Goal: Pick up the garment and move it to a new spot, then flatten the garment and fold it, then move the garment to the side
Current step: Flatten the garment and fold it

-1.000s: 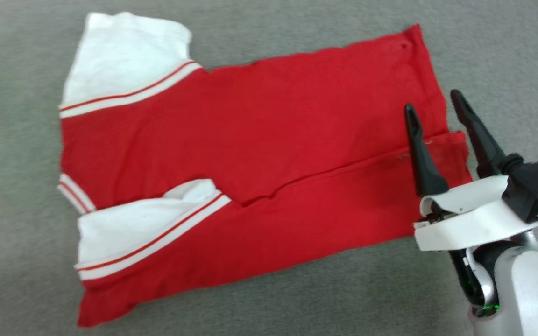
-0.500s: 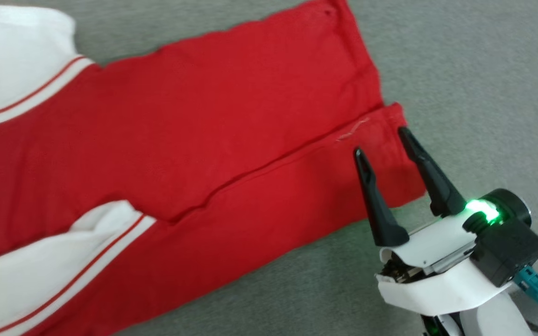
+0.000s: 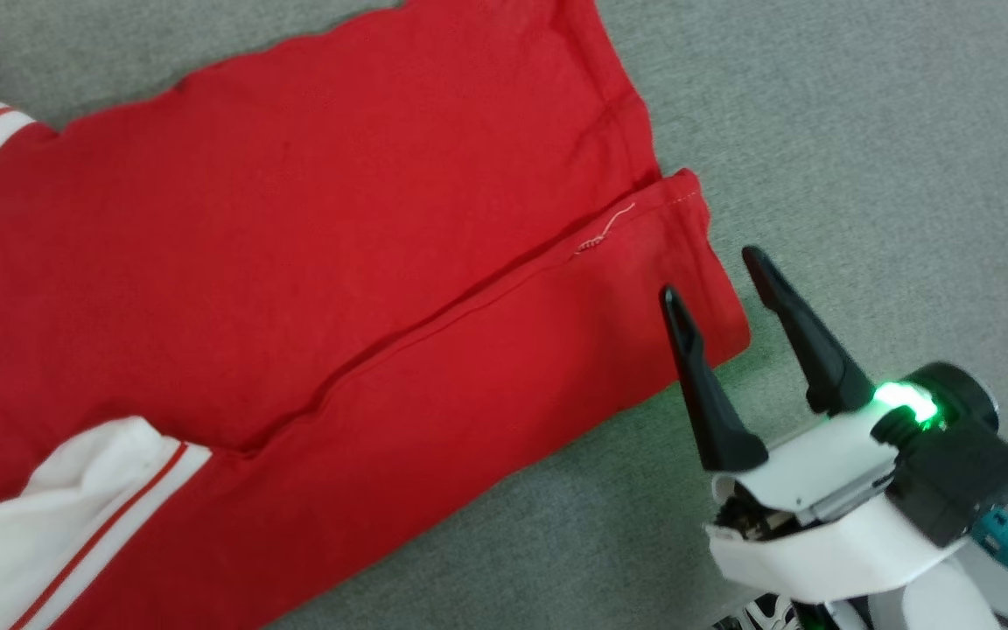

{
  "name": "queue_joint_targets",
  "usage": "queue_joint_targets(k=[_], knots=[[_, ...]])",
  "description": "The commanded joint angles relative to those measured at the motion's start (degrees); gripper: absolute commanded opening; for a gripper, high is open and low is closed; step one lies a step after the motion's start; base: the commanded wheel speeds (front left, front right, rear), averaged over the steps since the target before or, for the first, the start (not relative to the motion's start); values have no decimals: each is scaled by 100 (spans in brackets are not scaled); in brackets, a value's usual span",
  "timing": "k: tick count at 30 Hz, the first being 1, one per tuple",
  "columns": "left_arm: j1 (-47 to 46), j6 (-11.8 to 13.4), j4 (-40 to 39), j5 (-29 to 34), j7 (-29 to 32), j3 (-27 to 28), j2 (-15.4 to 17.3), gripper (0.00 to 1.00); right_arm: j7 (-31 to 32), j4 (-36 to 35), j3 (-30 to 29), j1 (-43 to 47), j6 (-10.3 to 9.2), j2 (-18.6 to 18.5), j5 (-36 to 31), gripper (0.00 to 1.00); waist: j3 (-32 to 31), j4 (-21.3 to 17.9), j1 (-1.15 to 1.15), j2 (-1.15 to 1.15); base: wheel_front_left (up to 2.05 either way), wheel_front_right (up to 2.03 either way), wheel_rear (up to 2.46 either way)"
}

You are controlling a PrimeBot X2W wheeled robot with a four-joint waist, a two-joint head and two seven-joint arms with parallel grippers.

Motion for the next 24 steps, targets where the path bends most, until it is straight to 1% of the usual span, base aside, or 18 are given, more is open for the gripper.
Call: queue_joint_targets(k=[1, 3, 5, 9, 14, 17, 20, 24], knots=[[294, -1, -115, -66, 202, -285, -286, 0, 92, -58, -33, -169, -9, 23, -11, 100, 36, 75, 0, 0, 0, 0, 0], [238, 1, -220, 24, 141, -277, -248, 0, 297, -77, -82, -344, -10, 21, -5, 100, 61, 128, 0, 0, 0, 0, 0], [182, 1, -334, 91, 54, -281, -255, 0, 720, -24, -102, -594, -9, 22, 78, 100, 93, 198, 0, 0, 0, 0, 0], [62, 1, -523, 167, 9, -295, -306, 0, 2128, 227, -170, -1565, -10, 21, 113, 100, 190, 356, 0, 0, 0, 0, 0], [-133, 1, -773, 230, -25, -359, -521, 0, 3912, 800, -691, -3026, -10, 18, 214, 100, 326, 678, 0, 0, 0, 0, 0], [-183, 1, -923, 272, -66, -451, -660, 0, 4861, 1199, -988, -3673, -9, 24, 351, 100, 382, 933, 0, 0, 0, 0, 0], [-225, 5, -1021, 316, -83, -556, -723, 0, 5601, 1546, -1238, -4160, -9, 19, 413, 100, 449, 1144, 0, 0, 0, 0, 0], [-366, 8, -1114, 301, -190, -609, -735, 0, 6247, 1996, -1476, -4605, -9, 15, 477, 100, 551, 1295, 0, 0, 0, 0, 0]])
